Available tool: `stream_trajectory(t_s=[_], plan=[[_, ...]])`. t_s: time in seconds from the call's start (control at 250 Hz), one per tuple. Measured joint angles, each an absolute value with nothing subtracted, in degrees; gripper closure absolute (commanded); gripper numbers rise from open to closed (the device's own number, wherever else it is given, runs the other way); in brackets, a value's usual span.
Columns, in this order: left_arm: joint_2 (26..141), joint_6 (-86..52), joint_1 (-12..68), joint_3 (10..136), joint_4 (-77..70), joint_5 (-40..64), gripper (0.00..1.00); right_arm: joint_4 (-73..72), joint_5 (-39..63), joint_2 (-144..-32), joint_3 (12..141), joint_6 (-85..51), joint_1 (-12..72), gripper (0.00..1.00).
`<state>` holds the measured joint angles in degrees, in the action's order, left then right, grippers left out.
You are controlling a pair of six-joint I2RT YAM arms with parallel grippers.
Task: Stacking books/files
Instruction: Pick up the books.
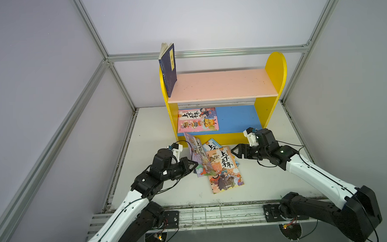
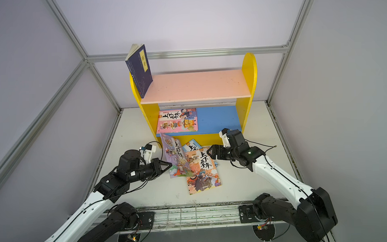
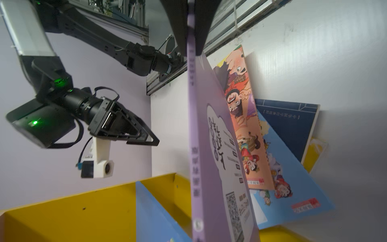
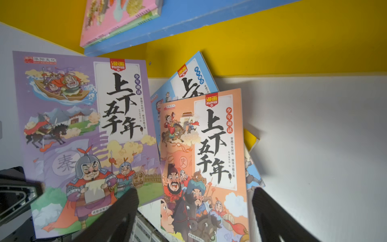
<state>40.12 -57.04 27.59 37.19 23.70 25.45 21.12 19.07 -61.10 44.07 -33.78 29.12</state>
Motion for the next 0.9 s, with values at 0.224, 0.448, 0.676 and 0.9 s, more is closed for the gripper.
stream_trajectory(t_s=[0.224, 0.448, 0.676, 0.9], plan=[[35.48, -63.35, 27.66, 39.13, 21.76, 20.58, 1.00, 18.90, 19.51, -54.85, 42.39, -43.59, 35.75, 0.07], [30.94, -68.58, 27.68, 37.26, 14.72, 15.55, 1.00, 9.21, 16.45, -52.82, 39.53, -60.38, 46.65, 0.04], [30.83, -71.16, 27.81, 36.82, 8.84, 12.91, 1.00, -7.55, 6.26, -52.99, 35.18, -76.29, 54.54, 0.02], [31.53, -74.54, 28.16, 34.30, 4.32, 12.12, 1.00, -19.86, -0.14, -56.86, 37.63, -84.18, 55.70, 0.03]])
